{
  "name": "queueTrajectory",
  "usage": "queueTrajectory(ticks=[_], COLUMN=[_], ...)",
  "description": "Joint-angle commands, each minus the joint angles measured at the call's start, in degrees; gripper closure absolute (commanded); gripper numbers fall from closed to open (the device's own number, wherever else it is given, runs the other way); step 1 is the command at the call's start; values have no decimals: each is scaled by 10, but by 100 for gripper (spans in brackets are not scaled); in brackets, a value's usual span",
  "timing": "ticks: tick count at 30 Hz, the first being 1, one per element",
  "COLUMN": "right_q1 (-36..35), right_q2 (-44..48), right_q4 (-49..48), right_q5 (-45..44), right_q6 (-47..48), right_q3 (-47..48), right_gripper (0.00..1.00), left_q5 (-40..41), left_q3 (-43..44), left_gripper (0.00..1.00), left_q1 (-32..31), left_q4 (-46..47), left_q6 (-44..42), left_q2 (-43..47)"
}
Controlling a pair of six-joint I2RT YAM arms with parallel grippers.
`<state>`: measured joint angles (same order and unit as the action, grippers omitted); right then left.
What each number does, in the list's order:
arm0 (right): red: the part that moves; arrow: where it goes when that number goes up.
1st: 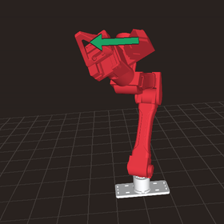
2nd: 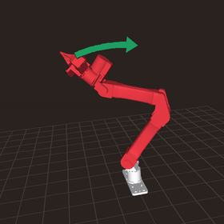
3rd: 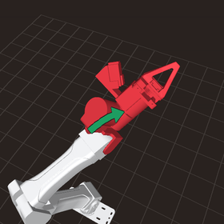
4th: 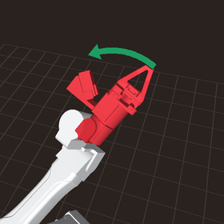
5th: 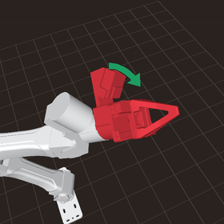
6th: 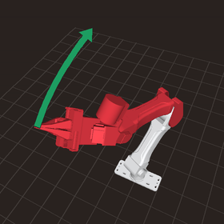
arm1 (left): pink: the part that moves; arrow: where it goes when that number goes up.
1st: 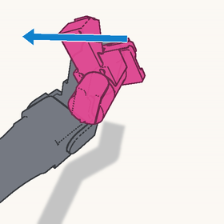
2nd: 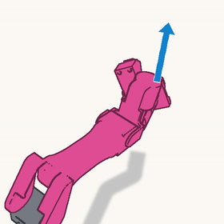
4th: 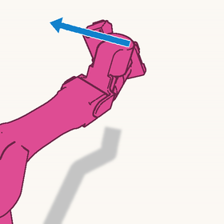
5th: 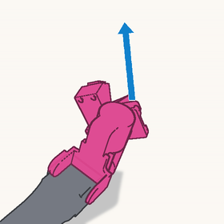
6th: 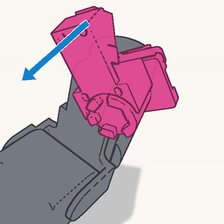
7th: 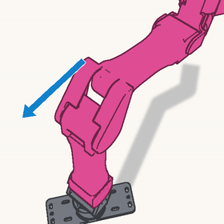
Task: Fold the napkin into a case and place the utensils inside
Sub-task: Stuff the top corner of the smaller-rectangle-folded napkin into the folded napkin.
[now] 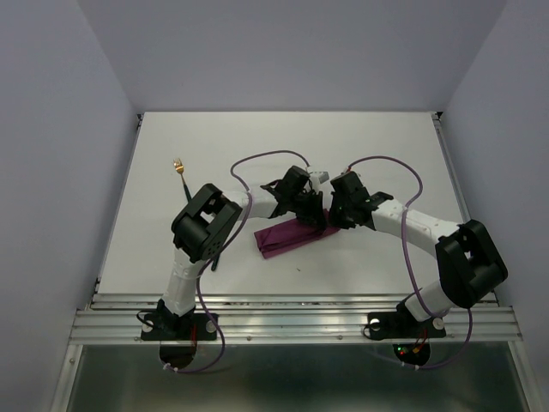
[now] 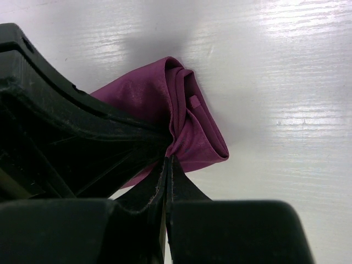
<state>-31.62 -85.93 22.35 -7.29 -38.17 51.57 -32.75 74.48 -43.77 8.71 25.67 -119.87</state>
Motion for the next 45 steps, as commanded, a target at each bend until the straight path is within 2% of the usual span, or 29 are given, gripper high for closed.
queueTrajectory(ticks=[1, 6, 14, 23, 45], right_q1=[-6, -6, -6, -6, -6], right_q2=[23, 31, 35, 35, 27], right_q4=[-6, -7, -9, -10, -17], right_q5=[-22, -25, -21, -17, 3], right_q6=[0, 7, 6, 7, 12], right_q3=[3, -8, -14, -12, -14], right_gripper=[99, 99, 99, 99, 99], left_q5=[5, -10, -29, -38, -61], left_q3=[-14, -24, -40, -6, 10], left_gripper=[100, 100, 100, 100, 100], left_q1=[-3, -3, -3, -3, -4], left_q4=[-7, -14, 3, 13, 87], left_q6=[-8, -17, -4, 0, 65], left_q2=[60, 94, 94, 52, -7])
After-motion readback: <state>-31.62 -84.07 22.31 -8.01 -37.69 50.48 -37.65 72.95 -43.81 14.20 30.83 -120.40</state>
